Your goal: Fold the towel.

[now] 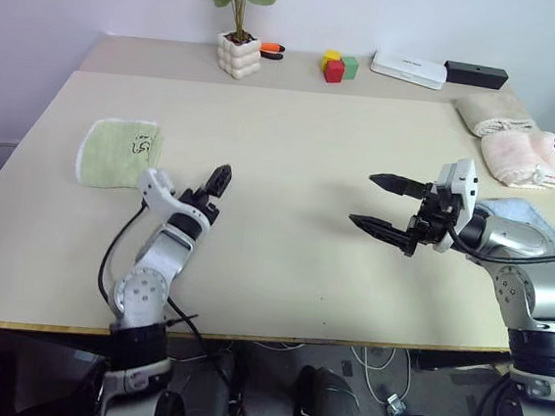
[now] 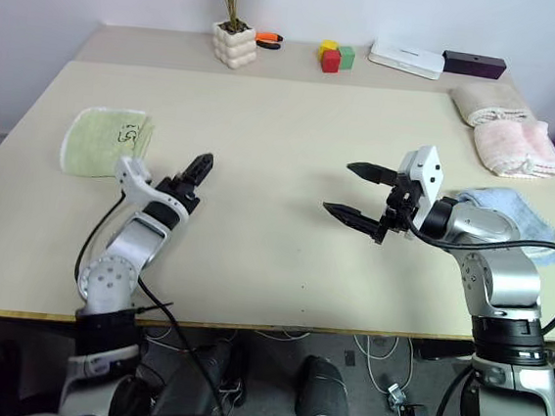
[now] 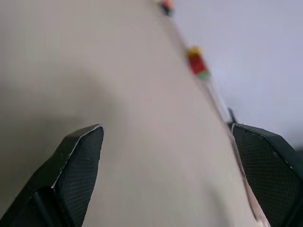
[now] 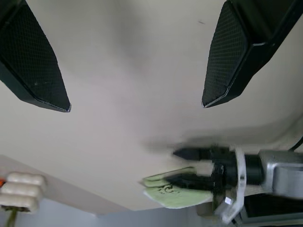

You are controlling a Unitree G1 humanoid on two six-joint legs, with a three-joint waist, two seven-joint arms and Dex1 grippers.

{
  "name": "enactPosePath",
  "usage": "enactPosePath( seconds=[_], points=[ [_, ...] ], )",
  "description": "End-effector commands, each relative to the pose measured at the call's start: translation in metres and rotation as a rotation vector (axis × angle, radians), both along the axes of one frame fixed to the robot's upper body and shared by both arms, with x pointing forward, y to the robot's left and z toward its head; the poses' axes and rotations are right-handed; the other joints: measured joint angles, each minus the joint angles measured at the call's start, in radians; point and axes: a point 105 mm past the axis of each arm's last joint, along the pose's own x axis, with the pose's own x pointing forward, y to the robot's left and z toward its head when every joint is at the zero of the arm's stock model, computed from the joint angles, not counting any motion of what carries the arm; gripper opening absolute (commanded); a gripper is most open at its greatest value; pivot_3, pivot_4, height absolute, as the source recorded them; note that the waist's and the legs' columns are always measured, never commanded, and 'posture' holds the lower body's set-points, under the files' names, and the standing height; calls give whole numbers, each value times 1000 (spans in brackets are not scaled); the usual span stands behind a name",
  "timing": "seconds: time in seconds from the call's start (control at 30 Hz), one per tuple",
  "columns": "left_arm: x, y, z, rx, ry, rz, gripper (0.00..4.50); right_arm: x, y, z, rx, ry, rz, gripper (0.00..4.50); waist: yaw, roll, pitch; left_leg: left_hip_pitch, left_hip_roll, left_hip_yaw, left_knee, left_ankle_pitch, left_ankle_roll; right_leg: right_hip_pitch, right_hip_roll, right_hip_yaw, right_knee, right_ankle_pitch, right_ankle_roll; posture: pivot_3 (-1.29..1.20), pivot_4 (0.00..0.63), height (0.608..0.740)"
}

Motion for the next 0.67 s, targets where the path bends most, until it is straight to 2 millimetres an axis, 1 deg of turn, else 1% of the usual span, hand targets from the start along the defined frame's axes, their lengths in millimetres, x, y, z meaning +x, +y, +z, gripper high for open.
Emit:
enactPosePath(
  seconds=[0.03, 0.07, 0.1, 0.13, 0.2, 0.23, 0.3, 0.37, 0.4, 0.47, 0.5, 0.57, 0.67],
  points=[
    [1, -8, 29, 307, -260, -116, 4428, 3, -13, 18, 21, -62, -47, 4500, 0, 1, 0, 0, 1, 0, -1, 0, -1, 0, 1, 0, 0, 0, 0, 0, 150, 740],
    [3, -5, 31, 352, -286, -123, 4428, 3, -15, 18, 26, -57, -53, 4500, 0, 2, -1, 0, 1, 0, -2, 1, -1, -1, 1, 0, 0, 0, 0, 0, 150, 740],
    [5, -11, 30, 375, -299, -130, 4428, 2, -24, 17, 29, -51, -62, 4500, 1, 2, -1, 0, 1, 1, -2, 0, -1, -1, 1, 0, 0, 0, 0, 0, 150, 740],
    [4, -5, 34, 432, -358, -220, 4428, -2, -25, 13, -2, -40, -64, 4500, 4, 2, -1, 0, 1, 1, -2, 0, -1, -1, 1, 0, 0, 0, 0, 0, 150, 740],
    [0, 8, 37, 539, -429, -361, 4428, -8, -32, 12, -35, -35, -89, 4500, 8, 1, 0, -1, 0, 1, -1, 0, -1, -3, 0, 0, -1, 0, 0, 0, 150, 740],
    [-3, 12, 34, 568, -433, -435, 4428, -9, -36, 13, -57, -46, -108, 4500, 8, 1, 0, -1, 1, 1, -1, 0, -1, -7, 0, 0, -1, 0, 0, 0, 150, 740],
    [-9, 7, 28, 597, -446, -528, 4428, -10, -46, 17, -54, -45, -131, 4500, 7, 3, 1, -4, 1, 2, -2, 0, -1, -10, 0, 1, 0, 0, 0, 0, 150, 740],
    [-14, 8, 24, 619, -460, -600, 4428, -12, -47, 19, -45, -42, -134, 4500, 10, 4, 1, -4, 0, 2, -2, 0, -1, -10, -1, 2, 0, 0, 0, 0, 150, 740],
    [-15, 7, 23, 625, -466, -615, 4428, -13, -49, 20, -46, -41, -135, 4500, 11, 3, 1, -3, 0, 2, -2, 0, -1, -10, -2, 1, 0, 0, 0, 0, 150, 740],
    [-10, 15, 24, 632, -473, -581, 4428, -15, -47, 17, -54, -38, -133, 4500, 10, 3, 1, -3, 0, 2, -2, 0, -1, -10, -2, 1, 0, 0, 0, 0, 150, 740],
    [-7, 16, 24, 627, -469, -569, 4428, -16, -49, 16, -56, -36, -136, 4500, 10, 3, 1, -3, 0, 2, -2, 0, -1, -10, -2, 1, 0, 0, 0, 0, 150, 740],
    [-8, 23, 18, 659, -461, -546, 4428, -17, -45, 14, -59, -26, -136, 4500, 9, 4, 1, -4, 0, 2, -2, 0, -1, -10, -2, 1, 0, 0, 0, 0, 150, 740],
    [-12, 18, 15, 645, -466, -539, 4428, -17, -43, 15, -68, -23, -122, 4500, 8, 4, 1, -4, 0, 2, -2, 0, -1, -10, -3, 1, 0, 0, 0, 0, 150, 740]
  ],
)
